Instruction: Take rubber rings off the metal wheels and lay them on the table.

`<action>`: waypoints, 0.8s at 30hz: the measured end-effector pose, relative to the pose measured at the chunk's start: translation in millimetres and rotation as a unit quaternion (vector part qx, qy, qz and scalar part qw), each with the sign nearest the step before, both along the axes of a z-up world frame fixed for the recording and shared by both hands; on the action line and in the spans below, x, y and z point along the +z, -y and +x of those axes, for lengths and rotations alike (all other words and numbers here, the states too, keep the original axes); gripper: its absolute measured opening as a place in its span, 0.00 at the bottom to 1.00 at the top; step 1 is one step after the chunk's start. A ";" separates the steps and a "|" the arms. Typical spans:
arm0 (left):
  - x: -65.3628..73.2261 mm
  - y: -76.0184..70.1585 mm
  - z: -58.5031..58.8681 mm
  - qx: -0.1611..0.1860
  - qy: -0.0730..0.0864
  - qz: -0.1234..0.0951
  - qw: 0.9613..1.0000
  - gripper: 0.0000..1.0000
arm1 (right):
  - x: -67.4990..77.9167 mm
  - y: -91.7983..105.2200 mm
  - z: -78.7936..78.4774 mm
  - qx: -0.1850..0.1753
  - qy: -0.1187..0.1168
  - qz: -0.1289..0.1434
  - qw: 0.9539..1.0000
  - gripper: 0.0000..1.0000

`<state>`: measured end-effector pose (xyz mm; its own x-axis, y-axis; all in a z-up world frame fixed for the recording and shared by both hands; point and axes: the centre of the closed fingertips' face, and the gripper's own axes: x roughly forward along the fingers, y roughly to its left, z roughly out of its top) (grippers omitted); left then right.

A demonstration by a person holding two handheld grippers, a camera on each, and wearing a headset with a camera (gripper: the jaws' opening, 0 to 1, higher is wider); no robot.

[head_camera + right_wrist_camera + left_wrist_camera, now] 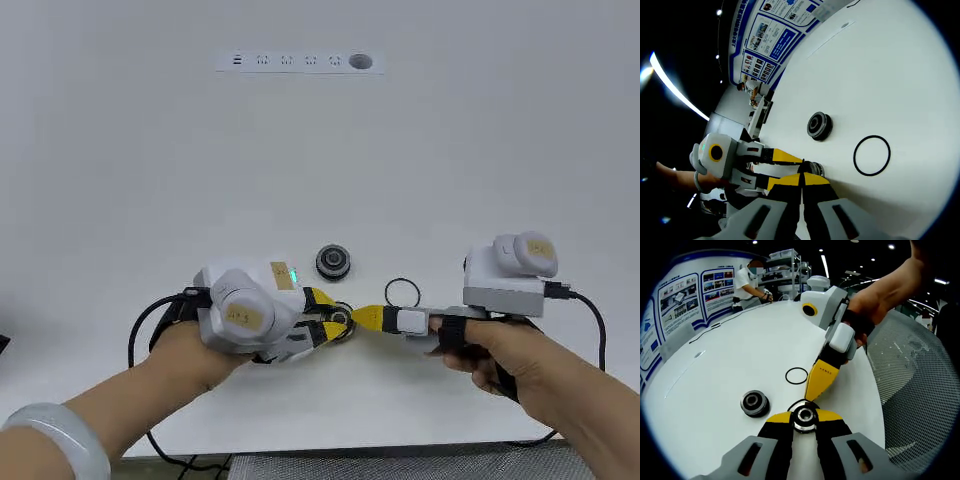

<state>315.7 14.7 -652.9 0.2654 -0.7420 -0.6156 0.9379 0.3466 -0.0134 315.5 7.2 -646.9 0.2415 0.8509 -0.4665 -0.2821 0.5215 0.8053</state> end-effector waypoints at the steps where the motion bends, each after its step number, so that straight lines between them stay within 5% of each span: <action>1: 0.2 0.9 -1.1 -0.004 0.000 -0.001 1.000 0.18 | -0.4 0.0 -0.7 0.001 -0.001 -0.001 1.000 0.01; 24: 9.4 -24.2 9.4 0.034 0.012 0.000 0.999 0.26 | 4.4 -2.4 -2.2 0.005 0.001 0.005 1.000 0.01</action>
